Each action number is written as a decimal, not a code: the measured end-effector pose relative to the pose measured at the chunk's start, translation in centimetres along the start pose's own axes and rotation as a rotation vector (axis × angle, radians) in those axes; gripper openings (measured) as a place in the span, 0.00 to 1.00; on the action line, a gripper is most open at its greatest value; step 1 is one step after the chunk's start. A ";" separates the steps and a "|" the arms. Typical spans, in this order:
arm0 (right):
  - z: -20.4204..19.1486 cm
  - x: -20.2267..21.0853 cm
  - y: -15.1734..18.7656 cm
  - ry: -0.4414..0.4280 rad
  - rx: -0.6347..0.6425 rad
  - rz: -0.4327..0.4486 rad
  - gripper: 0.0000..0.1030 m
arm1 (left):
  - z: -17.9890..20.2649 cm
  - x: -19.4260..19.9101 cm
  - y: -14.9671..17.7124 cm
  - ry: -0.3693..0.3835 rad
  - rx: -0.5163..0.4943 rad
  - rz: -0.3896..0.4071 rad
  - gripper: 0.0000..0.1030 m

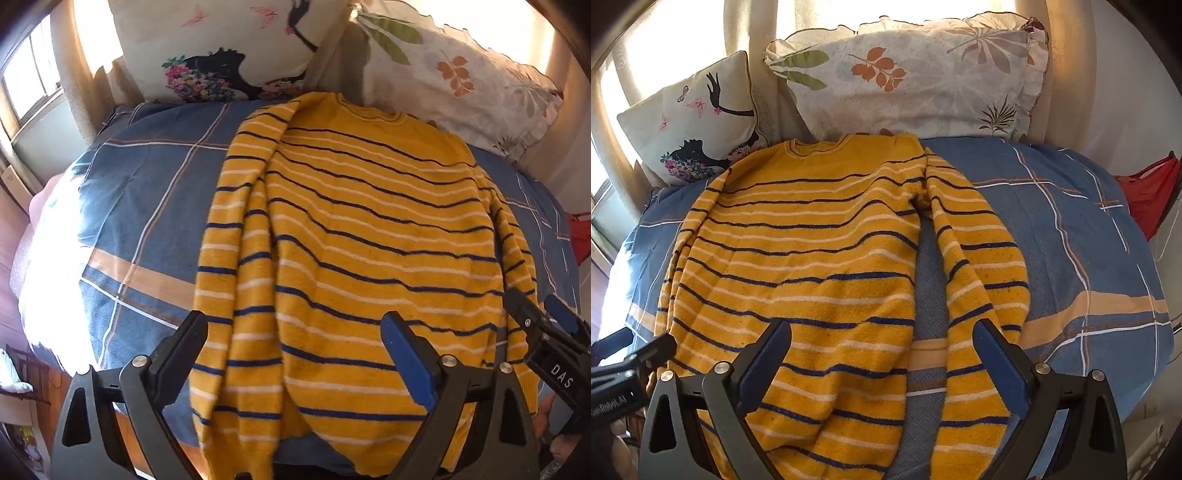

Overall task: Fold small clothes
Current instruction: 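Grasp a sweater sleeve with the left tool and spread it flat beside the body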

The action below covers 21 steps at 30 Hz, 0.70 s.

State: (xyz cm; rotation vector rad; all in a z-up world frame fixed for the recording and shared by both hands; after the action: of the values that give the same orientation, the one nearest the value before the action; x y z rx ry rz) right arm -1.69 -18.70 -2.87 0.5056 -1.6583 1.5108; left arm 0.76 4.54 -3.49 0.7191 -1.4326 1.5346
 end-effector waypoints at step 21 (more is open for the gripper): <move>-9.3 -2.6 -0.1 0.076 -0.008 -0.129 0.97 | -20.3 -4.6 -7.2 -0.228 0.163 -0.065 0.06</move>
State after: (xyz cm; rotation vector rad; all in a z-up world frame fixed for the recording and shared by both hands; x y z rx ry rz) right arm 2.67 -10.47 -5.37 0.5343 -1.5429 1.4121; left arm 12.32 22.88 -7.49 1.0577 -1.4440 1.5707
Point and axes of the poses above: each gripper's, at about its wrist camera, not at the fingertips, and x roughly against the way its jaws point, z to its right, y to its underside, the point moved 2 cm from there along -x, roughly the way its jaws point, and after that the axes turned 8 degrees about y, right-handed, at the moved point
